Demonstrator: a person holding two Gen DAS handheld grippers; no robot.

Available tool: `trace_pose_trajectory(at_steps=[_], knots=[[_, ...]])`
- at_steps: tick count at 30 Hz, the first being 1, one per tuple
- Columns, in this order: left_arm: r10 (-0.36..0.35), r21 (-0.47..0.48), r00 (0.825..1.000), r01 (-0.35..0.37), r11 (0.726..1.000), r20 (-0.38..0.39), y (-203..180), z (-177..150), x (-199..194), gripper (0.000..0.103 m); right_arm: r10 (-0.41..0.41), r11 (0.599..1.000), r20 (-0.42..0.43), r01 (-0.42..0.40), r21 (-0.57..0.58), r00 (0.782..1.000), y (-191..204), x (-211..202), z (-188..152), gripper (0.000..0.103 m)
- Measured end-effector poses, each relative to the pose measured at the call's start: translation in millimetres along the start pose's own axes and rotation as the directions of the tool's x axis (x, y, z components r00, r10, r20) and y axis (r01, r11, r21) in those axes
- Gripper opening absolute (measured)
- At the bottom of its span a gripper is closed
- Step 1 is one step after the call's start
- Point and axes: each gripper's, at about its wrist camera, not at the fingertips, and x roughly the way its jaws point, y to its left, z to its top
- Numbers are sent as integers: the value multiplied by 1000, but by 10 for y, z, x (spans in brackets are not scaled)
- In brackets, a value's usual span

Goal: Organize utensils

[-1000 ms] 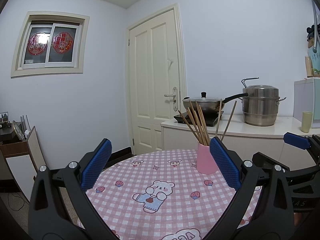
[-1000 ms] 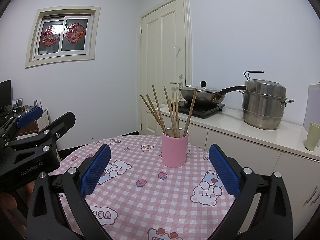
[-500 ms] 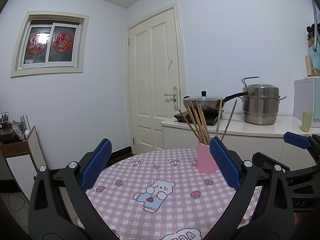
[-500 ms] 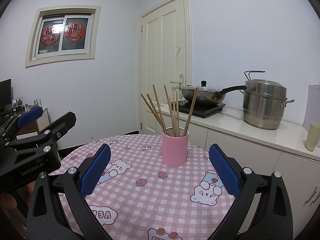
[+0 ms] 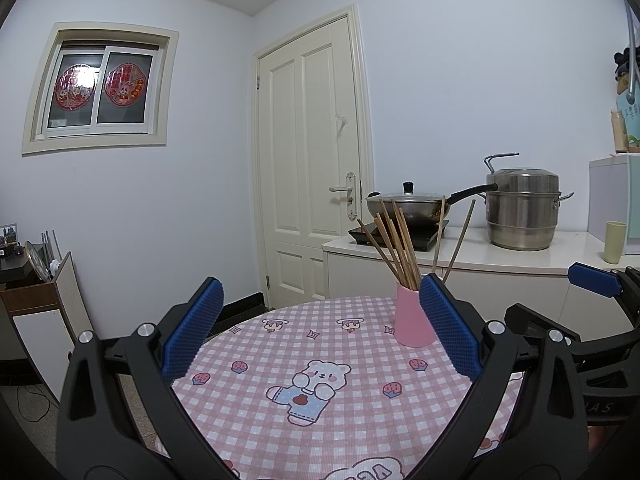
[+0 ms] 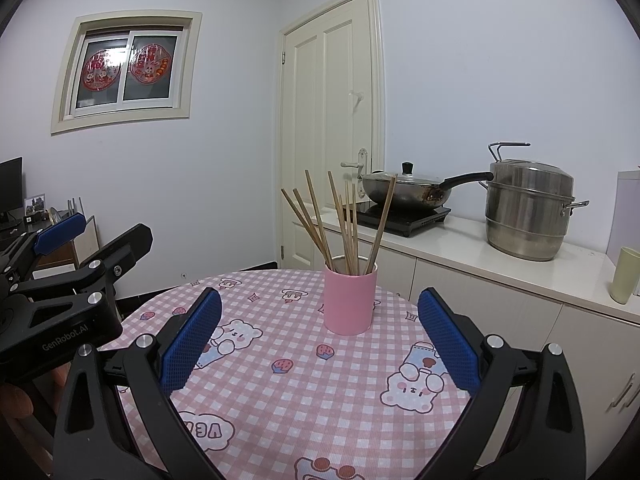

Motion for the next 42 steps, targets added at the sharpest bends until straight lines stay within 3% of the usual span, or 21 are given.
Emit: trace_pose_trajectory(at_steps=[42], knots=[[8, -1, 1000, -8, 1000, -25, 2, -37, 58, 96, -1, 1000, -11, 1, 0, 1000, -1, 57, -17, 95]])
